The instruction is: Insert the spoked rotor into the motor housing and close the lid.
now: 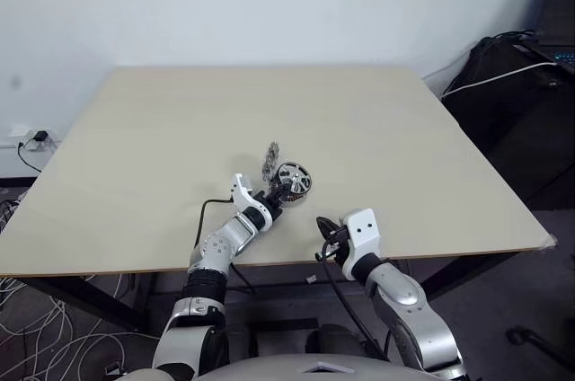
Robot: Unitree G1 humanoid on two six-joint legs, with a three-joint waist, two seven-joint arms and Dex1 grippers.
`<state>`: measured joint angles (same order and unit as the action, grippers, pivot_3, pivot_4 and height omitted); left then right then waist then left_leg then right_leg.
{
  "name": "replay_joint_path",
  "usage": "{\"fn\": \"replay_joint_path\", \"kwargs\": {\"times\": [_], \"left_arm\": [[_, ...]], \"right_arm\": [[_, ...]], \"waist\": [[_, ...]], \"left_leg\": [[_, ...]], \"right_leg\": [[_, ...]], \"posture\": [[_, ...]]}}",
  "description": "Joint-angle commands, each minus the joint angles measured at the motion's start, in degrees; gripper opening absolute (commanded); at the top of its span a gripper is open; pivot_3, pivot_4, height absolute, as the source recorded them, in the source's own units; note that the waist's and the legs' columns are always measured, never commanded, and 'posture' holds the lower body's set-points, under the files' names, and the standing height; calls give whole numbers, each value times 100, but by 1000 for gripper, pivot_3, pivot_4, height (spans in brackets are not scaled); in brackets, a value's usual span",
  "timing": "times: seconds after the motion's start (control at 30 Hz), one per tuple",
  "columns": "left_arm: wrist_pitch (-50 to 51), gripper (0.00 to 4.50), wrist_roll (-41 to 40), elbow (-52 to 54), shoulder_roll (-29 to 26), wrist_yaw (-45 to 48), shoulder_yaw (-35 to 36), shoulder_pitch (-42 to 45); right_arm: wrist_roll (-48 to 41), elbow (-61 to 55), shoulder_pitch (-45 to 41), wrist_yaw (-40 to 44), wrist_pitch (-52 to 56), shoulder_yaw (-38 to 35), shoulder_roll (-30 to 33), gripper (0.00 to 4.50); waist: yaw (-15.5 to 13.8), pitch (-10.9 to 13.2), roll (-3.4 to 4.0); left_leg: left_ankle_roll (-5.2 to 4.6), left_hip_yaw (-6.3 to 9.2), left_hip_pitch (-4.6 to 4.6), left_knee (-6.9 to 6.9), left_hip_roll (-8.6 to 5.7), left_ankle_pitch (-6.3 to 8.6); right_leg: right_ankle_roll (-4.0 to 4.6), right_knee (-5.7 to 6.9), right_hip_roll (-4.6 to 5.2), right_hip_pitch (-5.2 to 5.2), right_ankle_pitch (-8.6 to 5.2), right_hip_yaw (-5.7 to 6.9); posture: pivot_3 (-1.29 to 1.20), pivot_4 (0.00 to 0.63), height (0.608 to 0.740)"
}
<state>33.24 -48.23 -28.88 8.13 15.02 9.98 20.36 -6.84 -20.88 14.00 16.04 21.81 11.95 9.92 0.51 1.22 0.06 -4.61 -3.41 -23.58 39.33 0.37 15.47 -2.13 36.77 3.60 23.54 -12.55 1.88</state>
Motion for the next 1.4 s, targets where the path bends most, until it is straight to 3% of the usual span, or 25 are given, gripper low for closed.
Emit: {"fn": "replay_joint_path", "kwargs": {"times": [0.03, 0.37, 0.57, 0.87, 1.0, 1.2, 1.33, 1.4], "left_arm": [[-2, 1304, -2, 53, 645, 52, -26, -175], [116, 4473, -125, 513, 511, 58, 14, -391], [295, 4473, -221, 1328, 356, 121, 45, -891], [-201, 4473, 441, 2966, -383, 717, -772, -1759], [-601, 3591, 1071, 3265, -698, 873, -1094, -2011], [-2112, 1570, 3070, 3342, -1417, 822, -2015, -2440], [-2616, 243, 3494, 3276, -1440, 711, -2127, -2522], [-2837, 29, 3804, 3232, -1481, 601, -2189, -2529]], "right_arm": [[2, -252, -68, -35, -107, -32, -20, 0], [-20, -253, -71, -48, -100, -48, -36, 0], [-44, -226, -79, -36, -97, -54, -59, 0], [-60, -125, -187, -27, -141, -79, -122, 0], [-42, 0, -286, -27, -149, -101, -145, 0], [233, 893, -953, -664, 17, -426, -394, 0], [296, 1354, -1335, -802, 62, -550, -468, 0], [283, 1689, -1650, -875, 172, -639, -514, 0]], "waist": [[1, 0, 0], [11, -12, -1], [16, -11, 0], [-35, -8, -3], [4, -25, 24], [14, -26, 34], [-27, -24, 41], [-11, -24, 41]], "left_leg": [[0, 0, 0, 0, 0, 0], [17, 1, 7, 10, 2, 9], [17, 2, 2, 10, 12, 8], [25, -2, -3, 9, 0, 15], [26, -2, 1, 6, 3, 15], [33, -5, 3, -15, 7, 11], [36, -8, 0, -17, 4, 9], [36, -8, 0, -17, 4, 9]], "right_leg": [[0, 0, 0, 0, 0, 0], [-4, 4, 10, -7, 7, 1], [4, 5, 14, 3, 11, -1], [5, -1, 44, 4, 10, -2], [3, 1, 45, 4, 12, -5], [15, 2, 25, 19, 8, -15], [16, 1, 35, 21, 9, -13], [16, 0, 39, 21, 9, -15]], "posture": [[0, 0, 740], [0, 0, 740], [0, 0, 740], [0, 0, 740], [0, 0, 740], [0, 0, 740], [0, 0, 740], [0, 0, 740]]}}
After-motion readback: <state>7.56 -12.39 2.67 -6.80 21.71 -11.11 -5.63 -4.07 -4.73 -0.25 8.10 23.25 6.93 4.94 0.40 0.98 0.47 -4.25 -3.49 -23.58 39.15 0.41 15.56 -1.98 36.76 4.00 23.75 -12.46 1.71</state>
